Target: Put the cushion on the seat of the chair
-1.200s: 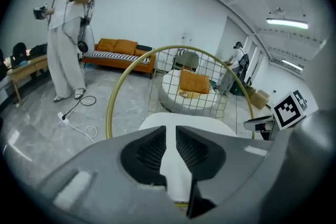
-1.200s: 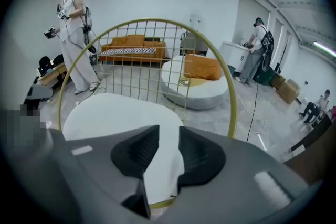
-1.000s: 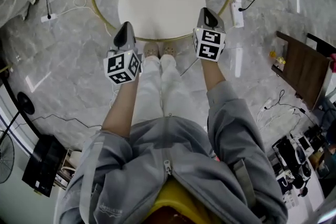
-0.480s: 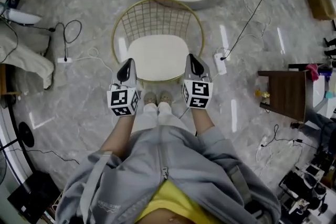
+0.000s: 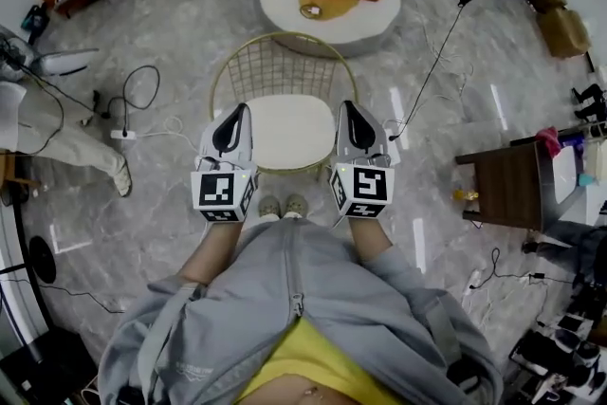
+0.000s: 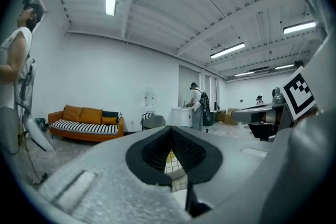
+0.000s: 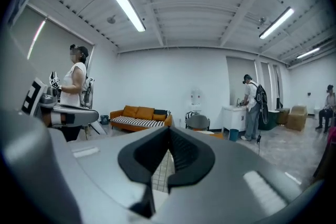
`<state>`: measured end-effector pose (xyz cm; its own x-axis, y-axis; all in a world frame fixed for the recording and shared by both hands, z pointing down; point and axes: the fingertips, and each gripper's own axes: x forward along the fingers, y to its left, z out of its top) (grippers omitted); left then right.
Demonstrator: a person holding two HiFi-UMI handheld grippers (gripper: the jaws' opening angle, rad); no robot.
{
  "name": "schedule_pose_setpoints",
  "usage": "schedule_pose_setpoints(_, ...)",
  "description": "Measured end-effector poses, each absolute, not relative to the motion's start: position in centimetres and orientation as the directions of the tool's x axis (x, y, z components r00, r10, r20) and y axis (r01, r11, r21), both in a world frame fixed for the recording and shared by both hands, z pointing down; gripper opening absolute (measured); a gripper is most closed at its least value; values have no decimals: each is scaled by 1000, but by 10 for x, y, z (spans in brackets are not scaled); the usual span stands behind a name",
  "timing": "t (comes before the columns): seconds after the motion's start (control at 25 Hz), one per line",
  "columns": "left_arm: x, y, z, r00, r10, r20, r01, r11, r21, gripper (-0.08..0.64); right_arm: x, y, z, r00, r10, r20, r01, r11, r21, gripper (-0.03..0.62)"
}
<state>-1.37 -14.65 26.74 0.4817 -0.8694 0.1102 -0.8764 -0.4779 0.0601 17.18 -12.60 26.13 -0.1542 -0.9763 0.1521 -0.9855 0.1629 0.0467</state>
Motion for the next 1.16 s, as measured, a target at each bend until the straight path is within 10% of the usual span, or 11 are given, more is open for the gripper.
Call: schedule_pose_setpoints(1.16, 1, -107, 221, 474, -880, 21, -881, -474, 10, 5, 169, -82, 222, -221, -974, 55, -973, 224, 63, -2)
